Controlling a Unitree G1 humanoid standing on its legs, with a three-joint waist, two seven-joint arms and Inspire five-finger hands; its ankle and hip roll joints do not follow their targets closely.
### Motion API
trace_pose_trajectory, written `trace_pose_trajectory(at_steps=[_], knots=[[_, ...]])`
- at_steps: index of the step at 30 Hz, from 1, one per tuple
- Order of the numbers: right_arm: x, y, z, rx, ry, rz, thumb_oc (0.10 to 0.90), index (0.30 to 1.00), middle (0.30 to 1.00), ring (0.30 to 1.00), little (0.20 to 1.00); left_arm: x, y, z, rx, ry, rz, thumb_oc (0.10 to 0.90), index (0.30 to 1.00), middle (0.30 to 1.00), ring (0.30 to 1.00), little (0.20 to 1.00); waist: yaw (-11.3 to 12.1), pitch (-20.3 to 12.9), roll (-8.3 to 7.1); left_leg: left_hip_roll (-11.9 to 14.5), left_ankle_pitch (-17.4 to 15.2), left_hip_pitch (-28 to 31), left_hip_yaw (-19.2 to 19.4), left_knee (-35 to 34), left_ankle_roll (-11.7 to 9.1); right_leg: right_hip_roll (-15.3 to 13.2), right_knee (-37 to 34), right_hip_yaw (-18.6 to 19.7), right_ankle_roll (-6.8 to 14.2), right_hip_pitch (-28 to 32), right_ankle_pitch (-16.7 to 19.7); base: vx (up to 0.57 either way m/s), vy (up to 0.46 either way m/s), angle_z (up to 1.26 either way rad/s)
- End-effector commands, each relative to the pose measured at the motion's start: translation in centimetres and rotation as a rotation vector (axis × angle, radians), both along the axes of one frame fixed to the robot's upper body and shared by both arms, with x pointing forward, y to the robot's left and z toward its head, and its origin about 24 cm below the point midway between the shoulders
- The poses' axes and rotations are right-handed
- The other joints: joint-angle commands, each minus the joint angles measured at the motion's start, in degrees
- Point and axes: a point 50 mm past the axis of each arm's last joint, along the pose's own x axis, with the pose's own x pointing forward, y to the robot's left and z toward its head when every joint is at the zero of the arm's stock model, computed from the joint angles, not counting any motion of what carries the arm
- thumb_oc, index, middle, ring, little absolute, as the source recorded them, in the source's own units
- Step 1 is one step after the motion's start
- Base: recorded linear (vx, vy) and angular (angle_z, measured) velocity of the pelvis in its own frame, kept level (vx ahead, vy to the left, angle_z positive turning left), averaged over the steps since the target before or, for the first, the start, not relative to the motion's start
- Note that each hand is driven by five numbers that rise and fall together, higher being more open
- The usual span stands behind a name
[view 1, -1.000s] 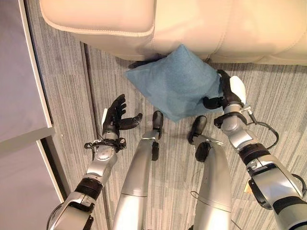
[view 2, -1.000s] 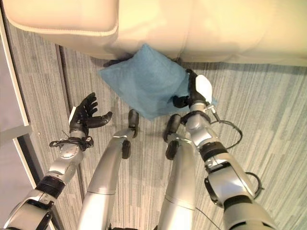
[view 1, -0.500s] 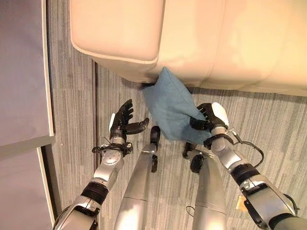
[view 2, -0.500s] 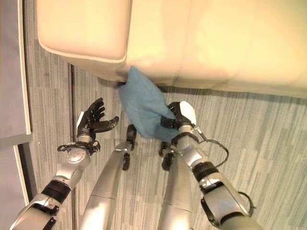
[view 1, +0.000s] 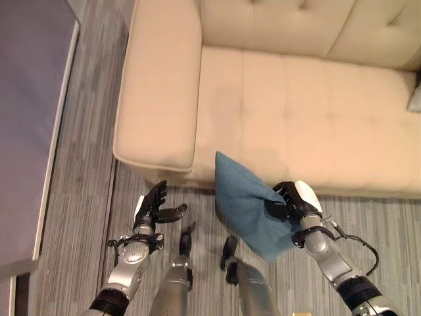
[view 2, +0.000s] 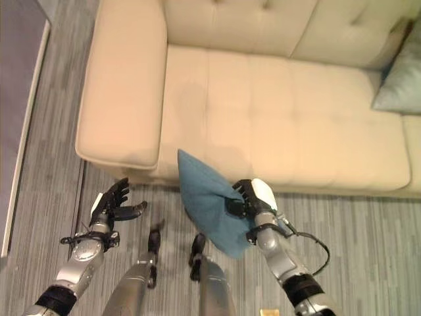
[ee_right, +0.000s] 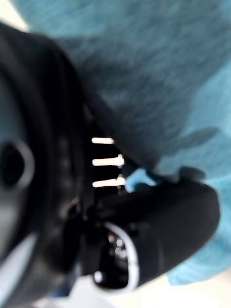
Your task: Pick up all the scattered cushions and arrange them neatly on the sofa.
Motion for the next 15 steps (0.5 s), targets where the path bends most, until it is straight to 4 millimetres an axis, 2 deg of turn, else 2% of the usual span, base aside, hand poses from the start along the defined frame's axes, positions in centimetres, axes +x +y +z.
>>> trace_pose_trajectory(at_steps=[1, 3, 5, 6, 7, 10, 15], knots=[[2.1, 0.0, 9.5, -0.056, -0.409, 0.121, 0.400, 0.300, 0.300, 0.300, 0.300, 0.6, -0.1, 1.8, 0.068, -0.094, -0.084, 0.800, 0.900, 0.900, 0.900, 0.900, -1.5, -8.8, -0.90, 1.5, -4.4, 0.6, -1.2, 0.3, -2.4, -1.4, -8.1, -0.9, 6.2, 5.7, 2.3, 0.21, 0.058, -0.14], [1.9, -0.2, 10.0, -0.075, -0.416, 0.134, 0.400, 0.300, 0.300, 0.300, 0.300, 0.4, 0.0, 1.8, 0.074, -0.094, -0.090, 0.800, 0.900, 0.900, 0.900, 0.900, -1.5, -9.7, -0.94, 1.7, -4.3, 2.5, -0.7, -1.0, -2.5, -1.1, -9.1, -0.8, 6.3, 7.3, 2.4, 0.11, 0.032, -0.22], [1.8, -0.4, 11.3, -0.100, -0.439, 0.161, 0.400, 0.300, 0.300, 0.300, 0.300, 0.2, 0.0, 1.8, 0.082, -0.092, -0.104, 0.800, 0.900, 0.900, 0.900, 0.900, -1.7, -11.4, -1.06, 1.9, -4.4, 5.8, 0.2, -2.9, -2.4, -0.8, -10.6, -0.4, 6.6, 9.8, 2.6, 0.14, 0.045, -0.21], [1.9, -0.2, 12.7, -0.118, -0.471, 0.194, 0.400, 0.300, 0.300, 0.300, 0.300, 0.2, 0.0, 2.1, 0.093, -0.105, -0.108, 0.800, 0.900, 0.900, 0.900, 0.900, -1.7, -12.9, -1.19, 1.9, -4.4, 8.1, 0.9, -4.3, -2.4, -0.4, -11.8, -0.1, 6.8, 11.7, 2.8, 0.13, 0.044, -0.18], [1.9, -0.2, 12.7, -0.118, -0.470, 0.194, 0.400, 0.300, 0.300, 0.300, 0.300, 0.2, 0.0, 2.1, 0.092, -0.104, -0.108, 0.800, 0.900, 0.900, 0.900, 0.900, -1.6, -12.7, -1.17, 1.9, -4.4, 8.5, 1.0, -4.5, -2.4, -0.4, -12.0, 0.0, 6.8, 12.0, 2.9, 0.16, 0.068, -0.27], [2.0, 1.1, 15.7, -0.121, -0.543, 0.290, 0.400, 0.300, 0.300, 0.300, 0.300, 0.4, -0.1, 2.8, 0.099, -0.132, -0.117, 0.800, 0.900, 0.900, 0.900, 0.900, -1.6, -15.4, -1.17, 2.0, -4.7, 13.6, 2.8, -7.2, -2.5, 0.1, -14.3, 0.7, 7.2, 16.2, 3.1, 0.15, 0.073, -0.29], [1.9, 2.9, 18.0, -0.082, -0.597, 0.397, 0.400, 0.300, 0.300, 0.300, 0.300, 1.1, 0.3, 4.3, 0.118, -0.188, -0.124, 0.800, 0.900, 0.900, 0.900, 0.900, -1.5, -16.8, -1.19, 2.1, -5.3, 16.8, 3.8, -8.1, -2.6, 0.4, -15.4, 1.2, 7.4, 18.9, 3.2, 0.09, 0.048, -0.15]])
